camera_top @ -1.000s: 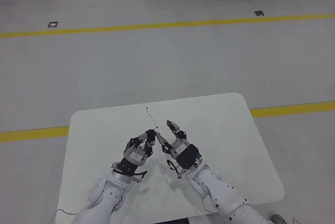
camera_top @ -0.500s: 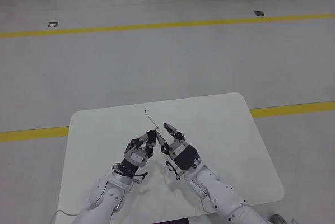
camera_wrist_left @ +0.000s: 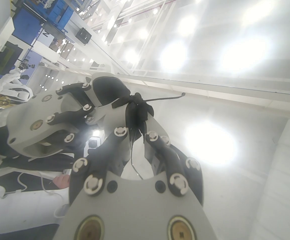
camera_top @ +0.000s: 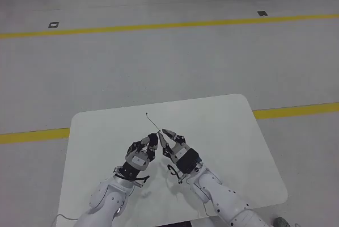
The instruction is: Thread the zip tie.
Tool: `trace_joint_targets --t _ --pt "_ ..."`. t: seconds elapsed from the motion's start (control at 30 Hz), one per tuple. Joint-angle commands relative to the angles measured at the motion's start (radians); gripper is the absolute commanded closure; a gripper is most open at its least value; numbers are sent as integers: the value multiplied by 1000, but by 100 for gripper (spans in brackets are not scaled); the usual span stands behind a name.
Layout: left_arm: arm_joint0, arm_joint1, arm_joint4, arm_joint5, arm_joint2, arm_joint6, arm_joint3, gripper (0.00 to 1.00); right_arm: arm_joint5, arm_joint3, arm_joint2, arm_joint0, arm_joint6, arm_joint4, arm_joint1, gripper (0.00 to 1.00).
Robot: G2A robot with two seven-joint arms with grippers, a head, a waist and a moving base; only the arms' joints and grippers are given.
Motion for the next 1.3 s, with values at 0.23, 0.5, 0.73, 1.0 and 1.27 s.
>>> trace_joint_targets --t 0.23,0.5,0.73,1.0,1.27 --pt "11 1 2 5 -3 0 -3 100 1 -1 1 -6 -2 -3 -5 91" --pt "14 2 4 9 -3 -1 -5 100 0 -3 4 -12 1 -12 -8 91" --pt "15 2 2 10 -4 -3 -5 100 -3 -4 7 -16 0 -16 -11 90" --pt "14 1 2 8 -4 -5 -3 100 -10 -4 10 -16 3 -22 -14 100" --pt "8 0 -8 5 -9 -9 1 100 -12 -1 13 -16 3 -30 -17 100"
